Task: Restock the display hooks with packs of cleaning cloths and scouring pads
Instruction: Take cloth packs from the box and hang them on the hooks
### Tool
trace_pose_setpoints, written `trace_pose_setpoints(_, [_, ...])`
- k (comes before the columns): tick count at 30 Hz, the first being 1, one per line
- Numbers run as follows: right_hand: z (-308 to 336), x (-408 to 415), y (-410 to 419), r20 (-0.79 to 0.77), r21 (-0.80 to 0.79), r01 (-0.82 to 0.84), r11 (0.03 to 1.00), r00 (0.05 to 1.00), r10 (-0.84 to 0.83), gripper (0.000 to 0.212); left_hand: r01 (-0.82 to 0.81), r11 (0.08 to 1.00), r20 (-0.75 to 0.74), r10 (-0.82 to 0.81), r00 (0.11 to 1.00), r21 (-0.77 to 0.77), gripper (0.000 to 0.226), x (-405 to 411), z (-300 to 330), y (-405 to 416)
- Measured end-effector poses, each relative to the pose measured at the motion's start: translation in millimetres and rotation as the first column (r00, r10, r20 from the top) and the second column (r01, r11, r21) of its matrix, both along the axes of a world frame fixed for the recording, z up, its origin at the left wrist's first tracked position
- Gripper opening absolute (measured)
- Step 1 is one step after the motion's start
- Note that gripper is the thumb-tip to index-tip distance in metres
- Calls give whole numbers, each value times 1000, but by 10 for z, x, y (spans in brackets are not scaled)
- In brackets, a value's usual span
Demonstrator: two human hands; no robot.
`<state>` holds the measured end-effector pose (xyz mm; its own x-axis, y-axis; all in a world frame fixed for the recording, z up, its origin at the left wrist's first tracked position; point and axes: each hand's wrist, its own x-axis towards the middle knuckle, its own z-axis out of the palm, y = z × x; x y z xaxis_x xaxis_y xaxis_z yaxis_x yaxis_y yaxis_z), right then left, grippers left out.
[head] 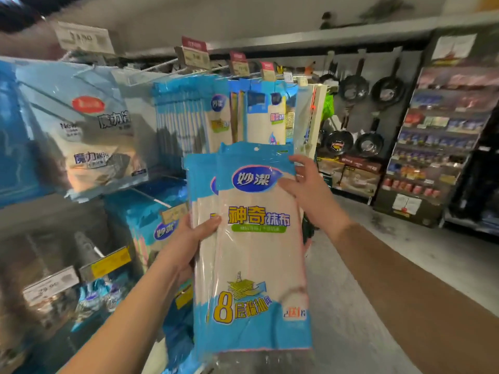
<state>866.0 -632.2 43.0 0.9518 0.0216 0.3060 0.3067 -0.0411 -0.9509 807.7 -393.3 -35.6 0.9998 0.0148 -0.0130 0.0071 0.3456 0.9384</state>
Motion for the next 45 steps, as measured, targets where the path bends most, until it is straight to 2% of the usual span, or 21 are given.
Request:
trace_pose_setpoints(3, [205,638,14,-26,82,-68,994,997,70,30,-40,999,23,39,999,33,47,489,172,18])
trace_pose_setpoints(5, [301,1011,22,-35,86,-100,991,994,103,25,-47,997,23,46,999,57,47,772,236,36])
trace_pose_setpoints(12, [513,2154,151,-31,101,-261,960,964,266,39,-129,985,29,126,992,118,62,1606,414,102])
trace_pose_setpoints(15, [635,2689,161,18,149,-337,930,941,338,42,-256,957,59,250,966,135,56,1916,463,117])
trace_pose_setpoints(17, [746,3054,133,56,201,-413,889,910,410,44,-339,925,98,327,940,170,67,2102,490,159])
trace_pose_setpoints(20, [934,3539,145,96,192,-505,842,863,496,49,-500,830,165,473,866,248,76,2329,558,246])
trace_pose_setpoints(23, [1074,3937,206,106,145,-577,804,817,567,52,-648,685,237,604,761,334,75,2486,627,266])
trace_pose_setpoints(26, [1191,4266,290,123,100,-633,768,773,622,55,-767,538,307,708,636,348,66,2562,636,262])
trace_pose_setpoints(29, [1288,4498,385,147,118,-685,719,728,670,56,-813,470,330,750,573,344,67,2578,638,254])
trace_pose_setpoints(32, [1343,4663,459,161,146,-725,673,689,707,55,-842,437,329,782,530,317,56,2588,666,254])
trace_pose_setpoints(36, [1374,4810,528,196,157,-752,641,659,726,51,-840,438,304,792,529,320,58,2616,692,236])
trace_pose_setpoints(45, [1458,4989,624,154,118,-754,646,657,738,51,-837,455,300,788,538,306,53,2664,810,161])
